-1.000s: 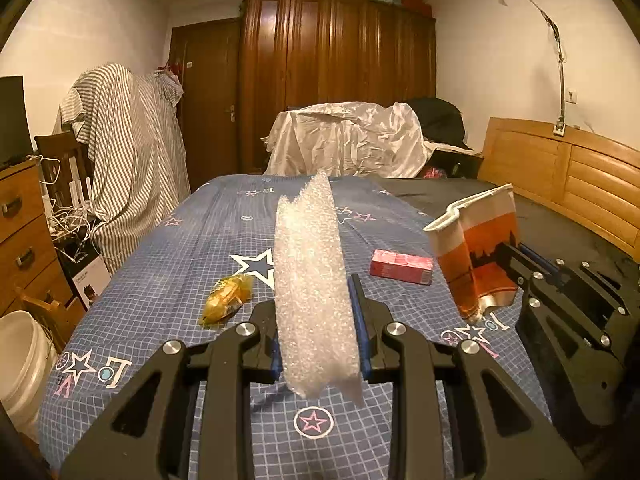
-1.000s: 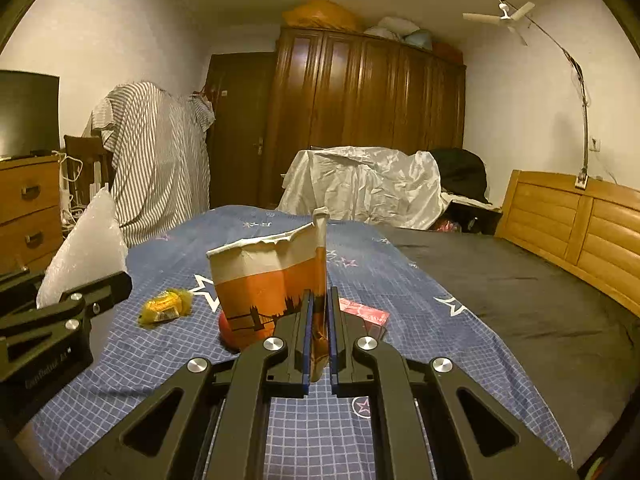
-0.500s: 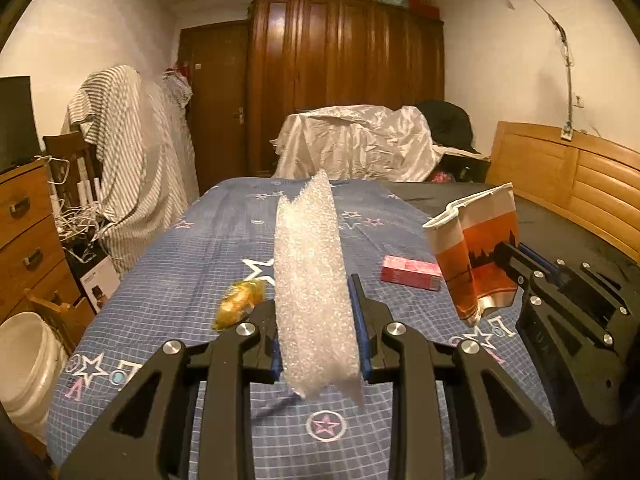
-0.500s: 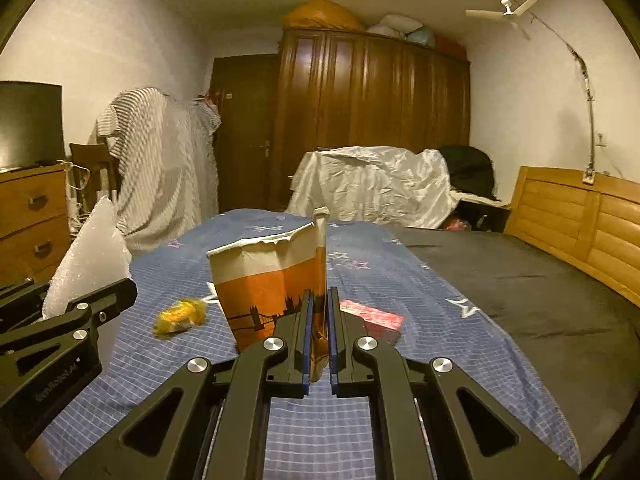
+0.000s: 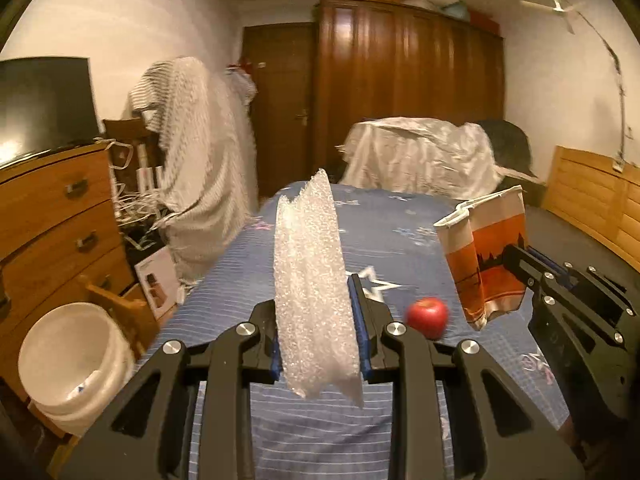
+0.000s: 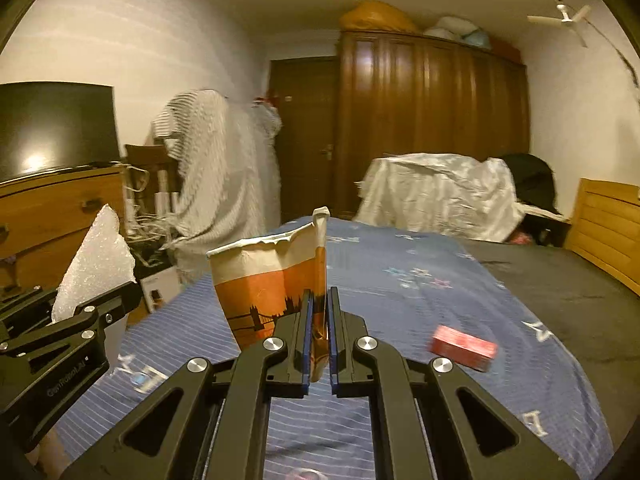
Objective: Collect trash
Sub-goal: 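Carry the bubble wrap and paper cup with both tools to the bucket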
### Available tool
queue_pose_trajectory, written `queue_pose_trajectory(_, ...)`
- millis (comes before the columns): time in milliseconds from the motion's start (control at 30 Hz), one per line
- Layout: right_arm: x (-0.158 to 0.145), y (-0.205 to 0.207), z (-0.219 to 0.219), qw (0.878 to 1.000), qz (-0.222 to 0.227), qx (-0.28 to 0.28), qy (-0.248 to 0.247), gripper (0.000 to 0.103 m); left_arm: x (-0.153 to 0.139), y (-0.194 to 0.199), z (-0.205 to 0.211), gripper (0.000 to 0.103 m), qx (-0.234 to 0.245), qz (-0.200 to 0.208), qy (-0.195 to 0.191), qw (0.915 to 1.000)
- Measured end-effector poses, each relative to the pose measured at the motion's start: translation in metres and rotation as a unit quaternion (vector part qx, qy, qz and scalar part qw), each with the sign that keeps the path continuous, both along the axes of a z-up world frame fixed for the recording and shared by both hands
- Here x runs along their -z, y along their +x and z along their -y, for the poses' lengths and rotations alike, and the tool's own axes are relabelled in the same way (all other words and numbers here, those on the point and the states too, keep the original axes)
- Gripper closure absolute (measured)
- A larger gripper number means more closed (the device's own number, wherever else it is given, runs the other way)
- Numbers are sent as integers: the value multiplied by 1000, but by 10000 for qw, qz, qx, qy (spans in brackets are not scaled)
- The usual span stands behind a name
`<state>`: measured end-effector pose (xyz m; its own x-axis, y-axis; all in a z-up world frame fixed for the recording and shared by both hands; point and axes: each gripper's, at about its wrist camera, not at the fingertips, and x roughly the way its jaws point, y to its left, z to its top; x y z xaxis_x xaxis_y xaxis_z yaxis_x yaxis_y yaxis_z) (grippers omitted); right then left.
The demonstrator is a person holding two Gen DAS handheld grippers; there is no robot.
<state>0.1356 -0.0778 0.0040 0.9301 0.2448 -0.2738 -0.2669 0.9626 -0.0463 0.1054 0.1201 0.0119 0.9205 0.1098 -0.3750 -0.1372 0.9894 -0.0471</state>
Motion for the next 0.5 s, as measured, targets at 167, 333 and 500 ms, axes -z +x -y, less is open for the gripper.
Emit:
queue_pose_trajectory(167, -13, 1, -57, 9992, 1, -410, 24, 96, -5, -7, -41, 77, -378, -27, -18, 9993)
queue_pose_trajectory(333, -26, 1, -116, 9966, -67, -818, 24, 96, -10, -16, -84, 77, -754, -61, -1, 9971)
queue_pose_trajectory(500, -35, -4, -189, 9906, -229, -1346, -38, 96, -13, -29, -128, 77, -1153, -127, -9, 9932)
